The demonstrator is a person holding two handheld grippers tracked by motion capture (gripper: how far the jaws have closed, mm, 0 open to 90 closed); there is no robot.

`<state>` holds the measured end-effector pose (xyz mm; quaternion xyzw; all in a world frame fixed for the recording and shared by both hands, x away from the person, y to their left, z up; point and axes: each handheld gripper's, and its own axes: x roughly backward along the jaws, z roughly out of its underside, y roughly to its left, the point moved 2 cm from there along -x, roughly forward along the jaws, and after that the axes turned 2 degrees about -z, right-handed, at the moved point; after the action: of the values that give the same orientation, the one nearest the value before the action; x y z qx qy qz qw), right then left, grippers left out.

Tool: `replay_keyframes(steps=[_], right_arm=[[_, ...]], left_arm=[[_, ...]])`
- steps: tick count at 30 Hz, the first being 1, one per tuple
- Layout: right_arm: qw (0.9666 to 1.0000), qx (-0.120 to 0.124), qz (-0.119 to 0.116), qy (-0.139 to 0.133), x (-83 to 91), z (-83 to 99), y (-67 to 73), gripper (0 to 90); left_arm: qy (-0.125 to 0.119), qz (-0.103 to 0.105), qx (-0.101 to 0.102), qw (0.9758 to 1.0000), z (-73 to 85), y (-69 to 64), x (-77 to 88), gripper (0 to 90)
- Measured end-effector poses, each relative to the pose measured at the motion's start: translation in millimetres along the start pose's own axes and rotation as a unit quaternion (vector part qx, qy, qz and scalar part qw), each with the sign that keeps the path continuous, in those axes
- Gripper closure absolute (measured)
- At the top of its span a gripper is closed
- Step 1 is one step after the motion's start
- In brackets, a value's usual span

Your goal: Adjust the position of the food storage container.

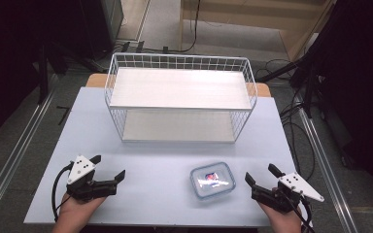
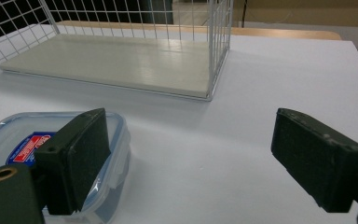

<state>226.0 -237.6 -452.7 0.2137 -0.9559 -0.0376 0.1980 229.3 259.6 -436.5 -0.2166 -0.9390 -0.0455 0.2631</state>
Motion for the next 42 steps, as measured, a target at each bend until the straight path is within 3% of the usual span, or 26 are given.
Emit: replay_keyframes(steps=[10, 14, 15, 17, 23, 31, 35, 42], right_arm=[[1.0, -0.006, -0.006, 0.002, -0.9, 0.1, -0.2, 14.1], [0.9999, -0.009, -0.008, 0.012, -2.4, 1.4, -0.5, 22.2], [0.9996, -0.014, -0.01, 0.021, -4.1, 2.5, -1.6, 35.6], [0.9992, -0.019, -0.019, 0.031, -6.2, 3.7, -3.2, 53.3], [0.997, -0.007, -0.025, 0.073, -19.8, 12.7, -0.6, 89.6], [0.9905, 0.033, -0.052, 0.123, -39.2, 21.6, 25.4, 90.0], [0.99, 0.037, -0.053, 0.126, -41.1, 22.2, 27.8, 90.0], [0.9877, 0.039, -0.079, 0.129, -43.3, 23.4, 39.8, 90.0]], left_arm=[[-0.007, 0.005, -0.001, 1.0, 0.4, -3.1, -0.8, 5.0], [-0.006, 0.006, 0.0, 1.0, 0.3, -2.8, -0.4, 5.0], [-0.007, 0.006, -0.001, 1.0, 0.0, -2.7, -0.5, 5.0], [-0.007, 0.007, 0.0, 0.9999, -0.1, -3.4, -0.6, 5.0], [-0.01, 0.011, -0.007, 0.9999, -1.1, -5.8, -0.7, 5.0], [-0.011, 0.015, -0.007, 0.9998, -0.7, -5.8, -1.5, 5.0], [-0.012, 0.015, -0.008, 0.9998, -1.0, -5.9, -1.0, 5.0], [-0.01, 0.018, -0.009, 0.9998, -0.6, -6.6, -1.5, 5.0]])
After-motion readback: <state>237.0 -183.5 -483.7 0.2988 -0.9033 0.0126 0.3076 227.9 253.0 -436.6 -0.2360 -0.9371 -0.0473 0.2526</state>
